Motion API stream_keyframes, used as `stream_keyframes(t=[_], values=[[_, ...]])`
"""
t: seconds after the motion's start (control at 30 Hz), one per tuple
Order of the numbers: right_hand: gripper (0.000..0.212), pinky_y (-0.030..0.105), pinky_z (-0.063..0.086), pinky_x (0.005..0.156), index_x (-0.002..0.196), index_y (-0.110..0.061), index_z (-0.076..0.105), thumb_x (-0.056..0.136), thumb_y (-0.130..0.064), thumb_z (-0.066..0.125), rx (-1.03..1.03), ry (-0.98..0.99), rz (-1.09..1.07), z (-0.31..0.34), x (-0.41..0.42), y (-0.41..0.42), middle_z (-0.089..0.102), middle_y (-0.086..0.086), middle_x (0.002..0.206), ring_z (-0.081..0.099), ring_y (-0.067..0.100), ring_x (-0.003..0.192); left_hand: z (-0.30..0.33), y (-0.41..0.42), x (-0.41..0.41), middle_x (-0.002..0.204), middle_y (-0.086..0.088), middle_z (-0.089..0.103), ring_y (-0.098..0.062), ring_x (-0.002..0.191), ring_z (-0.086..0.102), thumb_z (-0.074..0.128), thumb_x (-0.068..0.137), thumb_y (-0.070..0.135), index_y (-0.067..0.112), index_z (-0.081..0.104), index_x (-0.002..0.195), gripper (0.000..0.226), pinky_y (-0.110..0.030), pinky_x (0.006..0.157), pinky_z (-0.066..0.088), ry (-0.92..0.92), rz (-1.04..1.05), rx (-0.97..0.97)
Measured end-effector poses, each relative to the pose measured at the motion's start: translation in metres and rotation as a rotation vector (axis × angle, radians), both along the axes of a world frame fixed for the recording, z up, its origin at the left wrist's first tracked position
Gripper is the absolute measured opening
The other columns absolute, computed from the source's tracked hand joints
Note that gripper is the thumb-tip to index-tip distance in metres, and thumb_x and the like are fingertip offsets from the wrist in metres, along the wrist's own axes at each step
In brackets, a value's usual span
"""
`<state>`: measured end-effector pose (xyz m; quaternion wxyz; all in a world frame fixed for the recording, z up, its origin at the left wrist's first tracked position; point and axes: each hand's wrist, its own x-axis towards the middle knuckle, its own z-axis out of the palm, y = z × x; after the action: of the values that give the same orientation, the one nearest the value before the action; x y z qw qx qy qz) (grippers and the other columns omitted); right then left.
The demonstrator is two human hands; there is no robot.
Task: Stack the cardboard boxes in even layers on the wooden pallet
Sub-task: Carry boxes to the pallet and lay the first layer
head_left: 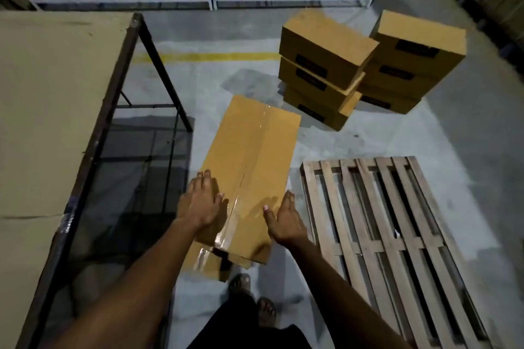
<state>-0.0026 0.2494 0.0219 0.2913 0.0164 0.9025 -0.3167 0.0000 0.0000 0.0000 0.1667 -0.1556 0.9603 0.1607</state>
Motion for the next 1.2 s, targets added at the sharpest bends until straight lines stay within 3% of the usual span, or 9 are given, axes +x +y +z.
stream_keyframes(t=[0.17,0.27,0.37,0.4,0.53,0.67,0.83,1.0,1.2], values=[[0.101,0.046,0.036,0.118,0.161,-0.005,0.004,0.096,-0.055,0.062,-0.104,-0.223,-0.217,-0.020,-0.008,-0.008,0.030,0.020,0.163,0.041,0.038,0.143,-0.034,-0.020,-0.012,0.174,-0.012,0.004,-0.033,0.158,0.012,0.053,0.102,0.051,0.009,-0.002,0.165,0.094,-0.048,0.128,0.018,-0.137,0.198,0.147],[0.071,0.043,0.041,0.113,0.154,-0.006,0.032,0.101,-0.046,0.059,-0.192,-0.336,-0.227,-0.027,-0.010,-0.010,0.049,0.018,0.150,0.051,0.037,0.135,-0.057,-0.029,-0.020,0.173,-0.012,0.011,-0.038,0.155,0.023,0.059,0.099,0.053,0.010,-0.001,0.165,0.099,-0.052,0.123,0.028,-0.161,0.292,0.255],[0.033,0.050,0.045,0.111,0.115,-0.033,0.048,0.095,-0.051,0.066,-0.317,-0.375,-0.361,-0.046,-0.008,-0.011,0.058,-0.002,0.130,0.055,0.030,0.128,-0.075,-0.033,-0.027,0.160,-0.017,0.037,-0.043,0.142,0.042,0.059,0.098,0.055,0.011,0.017,0.162,0.088,-0.057,0.114,0.040,-0.125,0.419,0.311],[0.034,0.051,0.047,0.110,0.109,-0.035,0.048,0.091,-0.056,0.069,-0.345,-0.362,-0.409,-0.050,-0.007,-0.012,0.059,-0.008,0.124,0.057,0.028,0.126,-0.079,-0.033,-0.028,0.154,-0.017,0.044,-0.043,0.137,0.047,0.057,0.098,0.057,0.014,0.025,0.159,0.081,-0.058,0.110,0.043,-0.103,0.448,0.327],[0.092,0.050,0.053,0.103,0.129,-0.032,0.043,0.059,-0.085,0.070,-0.375,-0.319,-0.529,-0.071,-0.010,-0.011,0.060,-0.004,0.125,0.061,0.021,0.116,-0.081,-0.023,-0.027,0.143,-0.012,0.053,-0.041,0.126,0.055,0.050,0.100,0.062,0.021,0.039,0.146,0.063,-0.057,0.100,0.048,-0.060,0.491,0.284],[0.081,0.051,0.052,0.103,0.130,-0.035,0.042,0.068,-0.082,0.064,-0.335,-0.189,-0.550,-0.068,-0.011,-0.011,0.058,-0.005,0.127,0.059,0.019,0.117,-0.071,-0.013,-0.023,0.133,-0.011,0.057,-0.038,0.119,0.058,0.046,0.100,0.064,0.020,0.045,0.138,0.058,-0.054,0.095,0.050,-0.018,0.512,0.256],[0.099,0.050,0.050,0.102,0.146,-0.029,0.038,0.071,-0.093,0.049,-0.265,0.015,-0.552,-0.058,-0.013,-0.008,0.050,0.002,0.137,0.053,0.023,0.121,-0.056,0.000,-0.021,0.128,-0.008,0.060,-0.037,0.114,0.059,0.041,0.100,0.066,0.026,0.046,0.131,0.052,-0.052,0.092,0.050,0.089,0.552,0.209],[0.083,0.058,0.047,0.104,0.146,-0.041,0.028,0.081,-0.086,0.050,-0.232,0.078,-0.617,-0.034,-0.008,-0.001,0.040,0.000,0.142,0.047,0.027,0.128,-0.033,0.013,-0.027,0.129,-0.008,0.061,-0.036,0.118,0.058,0.038,0.101,0.065,0.026,0.048,0.136,0.054,-0.055,0.098,0.048,0.132,0.572,0.251],[0.079,0.056,0.044,0.107,0.150,-0.038,0.028,0.087,-0.082,0.047,-0.204,0.144,-0.644,-0.011,0.005,0.031,0.040,-0.001,0.143,0.046,0.027,0.131,-0.009,0.040,-0.017,0.127,-0.006,0.062,-0.035,0.115,0.060,0.035,0.098,0.071,0.028,0.048,0.137,0.060,-0.058,0.099,0.049,0.185,0.542,0.296]])
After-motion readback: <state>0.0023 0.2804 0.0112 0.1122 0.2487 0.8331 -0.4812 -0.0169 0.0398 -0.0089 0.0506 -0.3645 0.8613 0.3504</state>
